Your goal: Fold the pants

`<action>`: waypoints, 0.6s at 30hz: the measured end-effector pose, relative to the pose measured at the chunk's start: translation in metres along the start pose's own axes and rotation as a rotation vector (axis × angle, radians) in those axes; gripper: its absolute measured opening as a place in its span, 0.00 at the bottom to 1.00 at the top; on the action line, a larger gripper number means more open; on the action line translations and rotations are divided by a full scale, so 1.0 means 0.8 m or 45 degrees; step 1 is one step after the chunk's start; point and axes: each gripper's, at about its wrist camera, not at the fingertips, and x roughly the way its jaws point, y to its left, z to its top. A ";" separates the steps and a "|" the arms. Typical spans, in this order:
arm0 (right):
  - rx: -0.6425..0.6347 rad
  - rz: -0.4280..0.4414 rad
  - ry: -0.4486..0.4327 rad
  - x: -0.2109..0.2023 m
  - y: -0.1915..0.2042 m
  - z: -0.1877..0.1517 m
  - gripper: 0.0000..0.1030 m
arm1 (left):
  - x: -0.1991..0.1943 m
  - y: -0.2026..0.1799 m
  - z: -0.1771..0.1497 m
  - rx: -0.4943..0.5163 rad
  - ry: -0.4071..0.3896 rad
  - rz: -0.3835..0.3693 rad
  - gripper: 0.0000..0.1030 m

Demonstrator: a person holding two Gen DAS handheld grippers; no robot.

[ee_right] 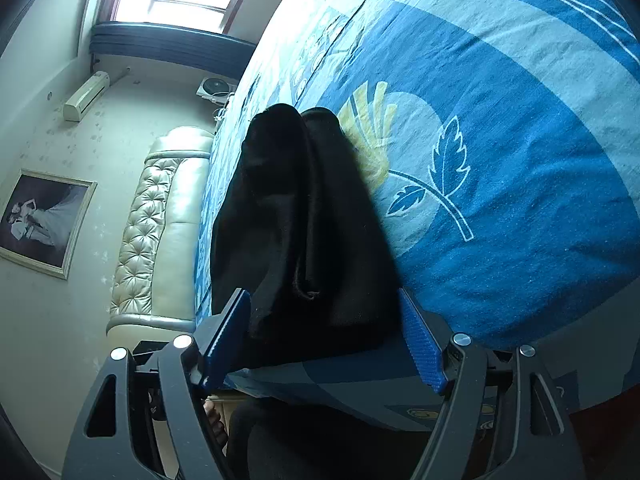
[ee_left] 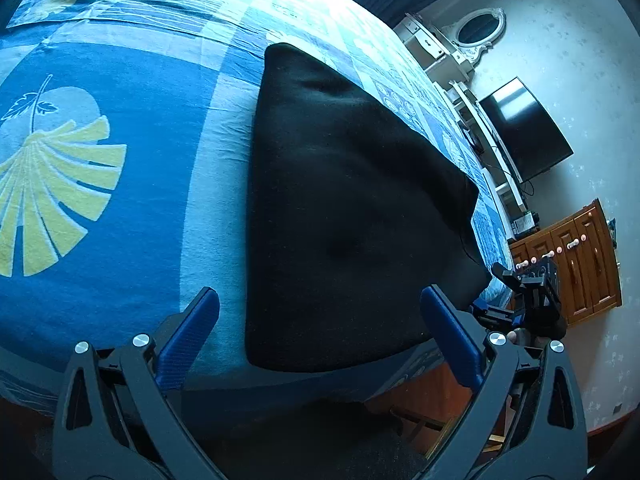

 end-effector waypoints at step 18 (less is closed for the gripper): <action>-0.121 -0.063 0.016 0.021 0.019 -0.001 0.45 | 0.036 -0.025 0.007 0.104 0.060 0.149 0.77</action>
